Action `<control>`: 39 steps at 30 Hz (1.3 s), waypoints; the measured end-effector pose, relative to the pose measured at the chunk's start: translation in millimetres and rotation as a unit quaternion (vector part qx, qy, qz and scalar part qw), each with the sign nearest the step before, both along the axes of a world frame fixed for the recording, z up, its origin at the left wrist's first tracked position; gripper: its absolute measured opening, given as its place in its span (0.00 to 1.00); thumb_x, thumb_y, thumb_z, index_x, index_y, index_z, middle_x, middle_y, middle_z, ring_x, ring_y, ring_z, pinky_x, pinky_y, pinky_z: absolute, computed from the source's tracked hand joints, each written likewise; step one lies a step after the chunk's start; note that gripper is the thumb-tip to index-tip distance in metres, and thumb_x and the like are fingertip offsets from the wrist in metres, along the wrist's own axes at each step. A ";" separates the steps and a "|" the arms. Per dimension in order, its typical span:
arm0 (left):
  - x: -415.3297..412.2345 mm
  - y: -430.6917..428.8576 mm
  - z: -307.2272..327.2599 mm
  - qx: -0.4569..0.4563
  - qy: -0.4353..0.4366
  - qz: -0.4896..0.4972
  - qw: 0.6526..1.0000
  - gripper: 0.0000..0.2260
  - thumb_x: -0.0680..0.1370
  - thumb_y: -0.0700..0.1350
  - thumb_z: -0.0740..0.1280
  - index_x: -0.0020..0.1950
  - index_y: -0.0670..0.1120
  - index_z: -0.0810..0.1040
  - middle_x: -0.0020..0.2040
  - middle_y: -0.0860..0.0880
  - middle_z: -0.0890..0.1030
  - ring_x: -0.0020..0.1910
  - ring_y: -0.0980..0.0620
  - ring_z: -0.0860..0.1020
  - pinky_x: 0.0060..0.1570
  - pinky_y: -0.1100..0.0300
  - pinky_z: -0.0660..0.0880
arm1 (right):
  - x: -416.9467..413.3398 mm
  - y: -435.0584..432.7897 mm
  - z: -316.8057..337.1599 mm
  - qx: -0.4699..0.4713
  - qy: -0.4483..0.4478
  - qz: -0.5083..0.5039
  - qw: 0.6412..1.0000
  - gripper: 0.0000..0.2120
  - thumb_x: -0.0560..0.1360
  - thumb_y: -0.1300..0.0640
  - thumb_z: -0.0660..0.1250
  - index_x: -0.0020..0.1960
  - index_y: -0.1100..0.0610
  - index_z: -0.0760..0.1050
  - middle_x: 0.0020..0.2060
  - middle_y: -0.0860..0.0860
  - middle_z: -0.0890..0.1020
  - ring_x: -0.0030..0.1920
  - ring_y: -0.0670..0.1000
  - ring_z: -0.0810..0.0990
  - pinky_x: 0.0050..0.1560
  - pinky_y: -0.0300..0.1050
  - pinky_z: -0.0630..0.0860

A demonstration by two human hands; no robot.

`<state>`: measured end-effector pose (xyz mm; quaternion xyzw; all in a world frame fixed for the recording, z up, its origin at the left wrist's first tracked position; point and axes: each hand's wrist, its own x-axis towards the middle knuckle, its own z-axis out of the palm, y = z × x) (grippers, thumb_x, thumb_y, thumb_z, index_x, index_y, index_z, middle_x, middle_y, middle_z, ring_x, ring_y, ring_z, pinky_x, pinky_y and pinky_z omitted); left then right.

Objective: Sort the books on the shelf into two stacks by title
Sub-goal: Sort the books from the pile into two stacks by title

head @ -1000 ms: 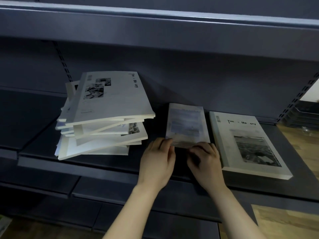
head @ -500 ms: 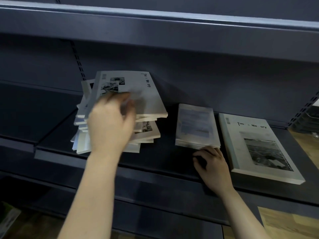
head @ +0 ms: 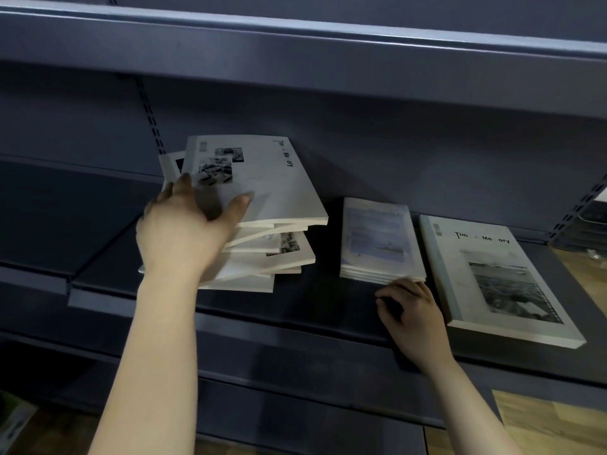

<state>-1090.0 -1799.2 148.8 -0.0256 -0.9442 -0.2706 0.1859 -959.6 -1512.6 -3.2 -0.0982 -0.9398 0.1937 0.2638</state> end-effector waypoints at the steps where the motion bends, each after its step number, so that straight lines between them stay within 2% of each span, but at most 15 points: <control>1: -1.6 0.1 0.7 0.008 0.001 -0.003 1.000 0.40 0.68 0.73 0.61 0.69 0.45 0.67 0.64 0.41 0.75 0.61 0.36 0.73 0.54 0.44 0.73 | 0.1 0.3 -0.2 -0.001 0.001 0.000 1.000 0.06 0.70 0.62 0.73 0.45 0.53 0.81 0.45 0.46 0.78 0.51 0.52 0.75 0.46 0.42 0.70; 5: -3.5 4.4 8.5 0.026 0.011 -0.008 1.000 0.37 0.67 0.68 0.68 0.67 0.44 0.69 0.61 0.40 0.77 0.61 0.36 0.73 0.59 0.43 0.70 | -0.2 0.7 -0.3 0.000 0.006 0.003 1.000 0.07 0.69 0.62 0.73 0.45 0.54 0.81 0.45 0.47 0.79 0.51 0.52 0.75 0.46 0.42 0.71; 8: -6.1 6.4 15.5 0.037 -0.030 0.012 0.999 0.39 0.64 0.67 0.71 0.65 0.44 0.69 0.62 0.40 0.75 0.63 0.36 0.69 0.61 0.44 0.62 | -0.5 1.2 -0.4 -0.003 0.006 0.003 1.000 0.07 0.69 0.62 0.73 0.45 0.53 0.81 0.45 0.46 0.79 0.50 0.52 0.75 0.45 0.43 0.72; 10: -8.4 5.5 21.9 0.042 -0.052 0.023 0.998 0.42 0.61 0.68 0.72 0.65 0.44 0.69 0.63 0.39 0.73 0.64 0.36 0.67 0.61 0.43 0.61 | -0.3 1.2 -0.5 -0.002 0.006 0.003 1.000 0.07 0.69 0.62 0.73 0.45 0.53 0.81 0.45 0.46 0.79 0.50 0.51 0.76 0.45 0.43 0.73; 13: -15.9 1.3 27.3 0.056 -0.106 0.031 0.992 0.49 0.53 0.73 0.72 0.64 0.43 0.69 0.63 0.40 0.73 0.63 0.36 0.69 0.62 0.43 0.67 | -0.5 1.3 0.4 -0.002 0.009 0.002 1.000 0.07 0.69 0.62 0.73 0.45 0.53 0.81 0.44 0.46 0.79 0.50 0.51 0.75 0.44 0.44 0.74; 15: -14.2 0.5 29.4 0.086 -0.123 0.013 0.989 0.51 0.44 0.78 0.69 0.57 0.46 0.74 0.56 0.43 0.79 0.57 0.39 0.76 0.57 0.43 0.73 | -0.7 1.1 0.8 -0.003 0.008 0.001 1.000 0.07 0.69 0.62 0.73 0.45 0.53 0.81 0.44 0.46 0.79 0.50 0.51 0.75 0.45 0.44 0.74; 16: -13.9 0.0 28.7 0.093 -0.120 0.003 0.988 0.48 0.42 0.79 0.68 0.52 0.49 0.77 0.51 0.46 0.81 0.53 0.40 0.78 0.55 0.43 0.75 | -0.8 1.1 0.7 -0.003 0.007 0.001 1.000 0.07 0.69 0.62 0.73 0.45 0.53 0.81 0.44 0.46 0.78 0.49 0.51 0.75 0.45 0.45 0.74; 19: -8.8 0.0 30.1 0.099 -0.114 -0.013 0.989 0.34 0.50 0.74 0.72 0.45 0.51 0.78 0.43 0.49 0.82 0.45 0.44 0.80 0.49 0.47 0.78 | -1.2 1.5 0.2 -0.003 0.008 0.001 1.000 0.07 0.69 0.62 0.73 0.45 0.53 0.81 0.44 0.46 0.78 0.49 0.51 0.75 0.46 0.44 0.73; 23: -10.8 0.3 28.6 0.100 -0.051 0.014 0.994 0.35 0.61 0.66 0.74 0.56 0.43 0.73 0.50 0.44 0.81 0.50 0.40 0.79 0.46 0.52 0.76 | -1.5 1.7 0.4 0.001 0.009 0.000 1.000 0.07 0.69 0.62 0.73 0.45 0.52 0.81 0.44 0.46 0.78 0.49 0.50 0.75 0.45 0.43 0.72; 25: -11.0 2.5 25.6 0.100 0.007 0.014 0.995 0.25 0.73 0.54 0.70 0.60 0.38 0.69 0.53 0.38 0.78 0.51 0.36 0.76 0.42 0.53 0.68 | -1.6 1.4 0.5 0.000 0.011 0.000 1.000 0.07 0.69 0.62 0.73 0.45 0.52 0.81 0.44 0.46 0.78 0.49 0.50 0.75 0.45 0.42 0.72; 27: -7.9 4.4 24.4 0.135 0.052 -0.011 0.989 0.16 0.80 0.46 0.62 0.62 0.37 0.67 0.50 0.39 0.77 0.46 0.39 0.74 0.40 0.57 0.62 | -1.5 0.8 0.9 0.000 0.011 0.003 1.000 0.08 0.69 0.62 0.73 0.45 0.52 0.81 0.44 0.46 0.78 0.49 0.51 0.75 0.45 0.42 0.71; 30: -4.5 4.6 20.9 0.218 0.075 -0.039 0.972 0.13 0.81 0.44 0.58 0.64 0.40 0.67 0.45 0.47 0.73 0.41 0.48 0.70 0.39 0.60 0.62 | -0.9 1.4 1.6 -0.007 0.005 0.007 1.000 0.08 0.69 0.62 0.73 0.45 0.52 0.81 0.44 0.46 0.78 0.50 0.50 0.75 0.46 0.40 0.70; 32: 1.0 8.0 17.7 0.254 0.082 -0.049 0.962 0.12 0.81 0.44 0.58 0.63 0.43 0.68 0.41 0.51 0.74 0.38 0.49 0.72 0.38 0.60 0.64 | -1.1 2.9 4.6 -0.043 0.008 0.011 0.999 0.08 0.70 0.62 0.72 0.46 0.51 0.81 0.44 0.45 0.79 0.50 0.49 0.76 0.47 0.37 0.70; 35: 13.9 19.8 12.1 0.298 0.099 -0.080 0.946 0.10 0.80 0.42 0.59 0.61 0.44 0.69 0.34 0.55 0.74 0.30 0.61 0.73 0.31 0.64 0.68 | -1.3 4.9 12.4 -0.097 0.023 0.028 0.995 0.09 0.71 0.64 0.71 0.47 0.52 0.81 0.44 0.44 0.80 0.48 0.44 0.77 0.49 0.29 0.70; 39: 33.2 43.1 2.3 0.314 0.107 -0.142 0.933 0.07 0.80 0.41 0.60 0.58 0.47 0.70 0.37 0.59 0.76 0.33 0.68 0.74 0.35 0.66 0.70 | 3.1 2.5 28.5 -0.180 0.046 0.036 0.982 0.09 0.73 0.65 0.69 0.48 0.53 0.81 0.44 0.46 0.82 0.45 0.38 0.79 0.44 0.24 0.70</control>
